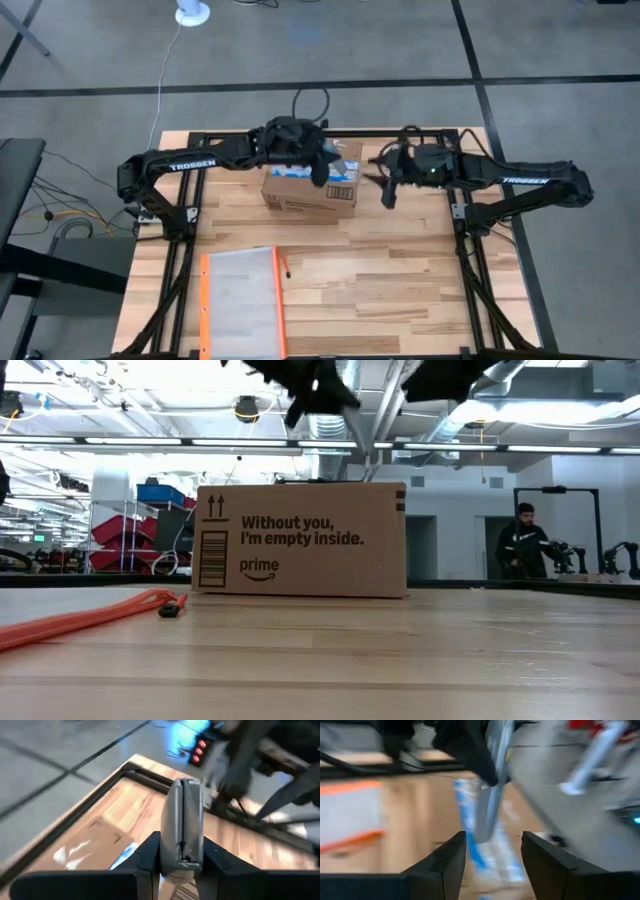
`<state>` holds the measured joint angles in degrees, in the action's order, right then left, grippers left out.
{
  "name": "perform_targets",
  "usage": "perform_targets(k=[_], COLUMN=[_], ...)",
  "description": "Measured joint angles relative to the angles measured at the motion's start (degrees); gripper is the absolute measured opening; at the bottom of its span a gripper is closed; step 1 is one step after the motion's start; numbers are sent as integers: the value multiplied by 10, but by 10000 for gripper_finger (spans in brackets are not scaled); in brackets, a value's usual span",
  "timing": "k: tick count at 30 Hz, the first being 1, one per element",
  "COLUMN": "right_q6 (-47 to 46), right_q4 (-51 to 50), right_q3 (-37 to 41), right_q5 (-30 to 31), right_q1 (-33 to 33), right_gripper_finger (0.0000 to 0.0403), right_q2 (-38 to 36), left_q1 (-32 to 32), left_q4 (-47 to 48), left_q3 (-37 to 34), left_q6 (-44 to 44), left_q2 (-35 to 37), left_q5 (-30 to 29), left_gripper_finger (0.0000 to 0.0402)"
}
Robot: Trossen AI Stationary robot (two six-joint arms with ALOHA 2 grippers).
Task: Unpack boxes
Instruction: Open the cardboard box with the silver cutter
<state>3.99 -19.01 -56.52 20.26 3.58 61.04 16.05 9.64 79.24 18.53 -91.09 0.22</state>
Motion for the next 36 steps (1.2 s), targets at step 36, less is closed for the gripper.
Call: perform_targets(k=[36], right_q6=[19], right_q4=[90], right_q3=[-43], right_q5=[141], right_q1=[-14], right_gripper_finger=[167], right_q2=[153], left_q1=[-29], left_q4=[-146], left_q3=[-31], left_q6=[90], left_q2=[-19], left_q5=[10], left_gripper_finger=[62])
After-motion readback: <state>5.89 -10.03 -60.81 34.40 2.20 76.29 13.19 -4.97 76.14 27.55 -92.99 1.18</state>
